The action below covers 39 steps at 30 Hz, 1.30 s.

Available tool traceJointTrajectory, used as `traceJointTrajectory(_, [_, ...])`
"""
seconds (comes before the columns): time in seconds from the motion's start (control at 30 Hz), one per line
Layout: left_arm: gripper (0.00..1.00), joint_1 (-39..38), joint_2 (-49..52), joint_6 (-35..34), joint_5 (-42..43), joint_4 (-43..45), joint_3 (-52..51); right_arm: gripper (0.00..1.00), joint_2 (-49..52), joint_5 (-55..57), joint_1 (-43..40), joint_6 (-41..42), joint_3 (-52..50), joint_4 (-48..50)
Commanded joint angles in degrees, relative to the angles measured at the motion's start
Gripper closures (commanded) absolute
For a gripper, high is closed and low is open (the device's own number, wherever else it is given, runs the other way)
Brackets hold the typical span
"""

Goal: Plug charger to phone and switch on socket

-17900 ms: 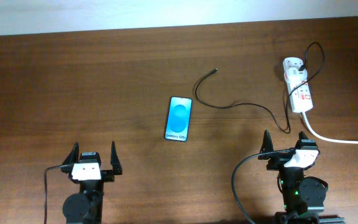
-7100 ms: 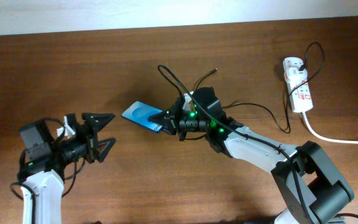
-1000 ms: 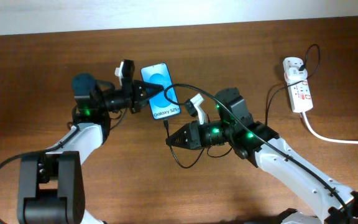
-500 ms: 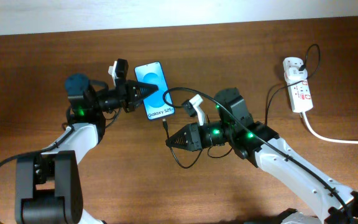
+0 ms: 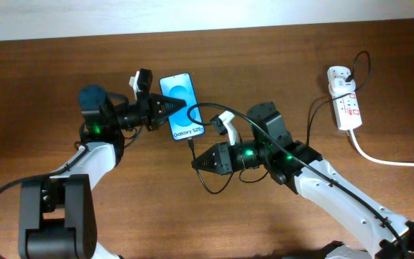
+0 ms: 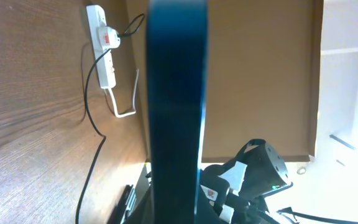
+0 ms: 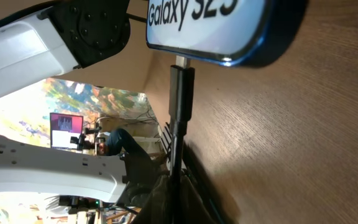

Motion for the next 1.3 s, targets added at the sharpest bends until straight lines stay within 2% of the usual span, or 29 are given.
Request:
traceJointTrajectory(0.0, [1.0, -1.6, -0.3, 1.1, 3.2, 0.5, 0.9, 0.96, 0.2, 4.2, 0.3, -1.1, -0.2, 1.6])
traceJointTrajectory(0.17, [1.0, -1.6, -0.3, 1.1, 6.1, 0.5, 0.9, 0.95, 0.1, 5.7, 0.3, -2.2, -0.1, 6.1])
traceJointTrajectory(0.23, [1.0, -1.6, -0.3, 1.2, 6.1, 0.5, 0.9, 0.91, 0.1, 6.1, 0.3, -2.2, 0.0, 6.3])
traceJointTrajectory(0.3, [1.0, -1.6, -0.3, 1.2, 6.1, 0.5, 0.9, 0.83, 0.1, 6.0, 0.3, -3.2, 0.0, 5.8])
traceJointTrajectory(0.37, [1.0, -1.4, -0.3, 1.7, 6.0, 0.5, 0.9, 0.75, 0.1, 5.8, 0.3, -8.1, 0.0, 3.6])
traceJointTrajectory(0.47, [1.0, -1.4, -0.3, 5.0, 5.8, 0.5, 0.9, 0.64, -1.3, 5.2, 0.3, -12.8, 0.0, 0.6])
traceJointTrajectory(0.5, [1.0, -1.4, -0.3, 5.0, 5.6, 0.5, 0.9, 0.59, -2.3, 5.6, 0.2, -15.8, 0.0, -0.5])
traceJointTrajectory(0.53, [1.0, -1.4, -0.3, 5.1, 5.2, 0.5, 0.9, 0.5, -3.7, 6.3, 0.2, -18.6, 0.0, -1.8])
traceJointTrajectory(0.57, [1.0, -1.4, -0.3, 6.5, 5.0, 0.5, 0.9, 0.41, -7.3, 10.6, 0.2, -22.4, 0.0, -5.0])
traceJointTrajectory(0.67, [1.0, -1.4, -0.3, 7.2, 4.9, 0.5, 0.9, 0.34, -16.4, 22.2, 0.3, -23.8, 0.0, -10.8])
traceJointTrajectory(0.77, [1.0, -1.7, -0.3, 8.5, 3.8, 0.5, 0.9, 0.32, -22.6, 36.3, 4.3, -23.3, 0.0, -14.7])
traceJointTrajectory(0.93, [1.0, -1.9, -0.3, 8.7, 3.6, 0.5, 0.9, 0.37, -16.0, 57.7, 17.2, -15.8, 0.0, -14.1])
traceJointTrajectory(1.0, [1.0, -1.9, -0.3, 8.7, 3.6, 0.5, 0.9, 0.39, -12.0, 58.2, 19.4, -14.4, 0.0, -10.6])
traceJointTrajectory(1.1, [1.0, -2.0, -0.3, 9.0, 3.6, 0.5, 0.9, 0.53, -7.9, 57.2, 20.6, -13.9, 0.0, -5.4])
traceJointTrajectory(1.17, [1.0, -2.4, -0.3, 10.2, 3.6, 0.5, 0.9, 0.67, -7.7, 56.7, 20.6, -11.7, 0.0, -3.8])
traceJointTrajectory(1.27, [1.0, -3.9, -0.3, 10.2, 3.6, 0.5, 0.9, 0.75, -7.4, 56.7, 20.5, -11.7, 0.0, -3.5])
